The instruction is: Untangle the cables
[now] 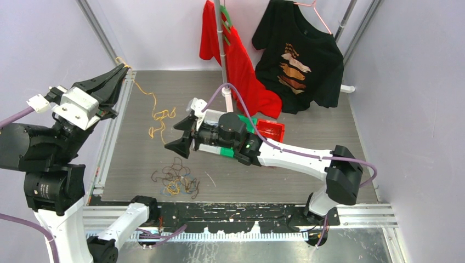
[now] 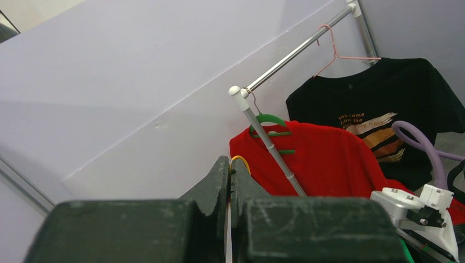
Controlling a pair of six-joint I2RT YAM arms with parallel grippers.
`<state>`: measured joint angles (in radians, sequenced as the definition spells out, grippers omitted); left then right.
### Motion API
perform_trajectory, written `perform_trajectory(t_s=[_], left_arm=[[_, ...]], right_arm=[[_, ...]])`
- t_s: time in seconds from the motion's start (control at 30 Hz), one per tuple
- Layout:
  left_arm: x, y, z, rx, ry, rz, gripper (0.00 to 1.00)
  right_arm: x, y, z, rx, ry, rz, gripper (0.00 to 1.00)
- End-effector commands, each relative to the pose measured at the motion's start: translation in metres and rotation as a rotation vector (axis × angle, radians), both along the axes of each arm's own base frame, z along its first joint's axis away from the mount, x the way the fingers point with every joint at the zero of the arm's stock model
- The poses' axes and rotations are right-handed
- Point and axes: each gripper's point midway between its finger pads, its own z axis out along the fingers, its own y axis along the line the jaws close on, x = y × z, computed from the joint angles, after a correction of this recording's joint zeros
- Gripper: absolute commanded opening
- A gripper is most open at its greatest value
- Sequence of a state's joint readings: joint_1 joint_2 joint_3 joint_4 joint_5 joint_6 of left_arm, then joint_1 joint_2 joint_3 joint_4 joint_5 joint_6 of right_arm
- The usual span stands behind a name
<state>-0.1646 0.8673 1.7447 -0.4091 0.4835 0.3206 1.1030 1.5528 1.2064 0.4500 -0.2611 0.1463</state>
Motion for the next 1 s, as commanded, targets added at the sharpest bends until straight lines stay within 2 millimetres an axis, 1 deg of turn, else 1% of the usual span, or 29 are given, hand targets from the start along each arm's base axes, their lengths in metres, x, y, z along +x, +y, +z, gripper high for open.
perform_trajectory(t_s=[0.0, 0.13, 0.2, 0.23, 0.3, 0.33, 0.4, 0.47, 0.5, 0.53, 0.8, 0.9, 0.97], left_arm=[[-0.008, -0.002, 0.006, -0.011, -0.018, -0.02, 0.0], [-0.01, -0.001, 0.007, -0.012, -0.021, -0.02, 0.0], [-0.011, -0.001, 0.008, -0.012, -0.025, -0.017, 0.0], [-0.011, 0.0, 0.009, -0.013, -0.027, -0.015, 0.0], [-0.013, 0.0, 0.011, -0.012, -0.035, -0.012, 0.0], [-0.014, 0.001, 0.012, -0.009, -0.042, -0.008, 0.0], [-0.013, 0.003, 0.013, -0.006, -0.049, 0.006, 0.0], [-0.01, 0.006, 0.014, -0.003, -0.056, 0.031, 0.0], [-0.008, 0.009, 0.013, -0.003, -0.056, 0.048, 0.0], [-0.005, 0.011, 0.013, -0.003, -0.055, 0.066, 0.0], [0.013, 0.041, 0.016, -0.053, -0.071, 0.246, 0.0], [0.018, 0.05, 0.014, -0.054, -0.07, 0.3, 0.0], [0.02, 0.053, 0.011, -0.05, -0.067, 0.317, 0.0]], right_arm=[[-0.012, 0.011, 0.038, 0.114, 0.003, 0.062, 0.81], [-0.009, 0.022, 0.032, 0.111, 0.044, 0.065, 0.79], [-0.006, 0.027, 0.028, 0.111, 0.061, 0.062, 0.74], [-0.005, 0.028, 0.027, 0.114, 0.067, 0.059, 0.7], [-0.002, 0.029, 0.022, 0.112, 0.073, 0.044, 0.55], [0.0, 0.028, 0.02, 0.108, 0.074, 0.03, 0.42], [0.004, 0.023, 0.014, 0.091, 0.069, -0.006, 0.21], [0.007, 0.013, 0.01, 0.086, 0.058, -0.041, 0.04], [0.007, 0.007, 0.008, 0.085, 0.05, -0.058, 0.02], [0.008, -0.001, 0.007, 0.088, 0.042, -0.079, 0.01], [0.0, -0.067, 0.008, 0.147, 0.015, -0.197, 0.01], [-0.01, -0.088, 0.014, 0.173, 0.003, -0.201, 0.01], [-0.014, -0.103, 0.023, 0.199, -0.007, -0.214, 0.01]])
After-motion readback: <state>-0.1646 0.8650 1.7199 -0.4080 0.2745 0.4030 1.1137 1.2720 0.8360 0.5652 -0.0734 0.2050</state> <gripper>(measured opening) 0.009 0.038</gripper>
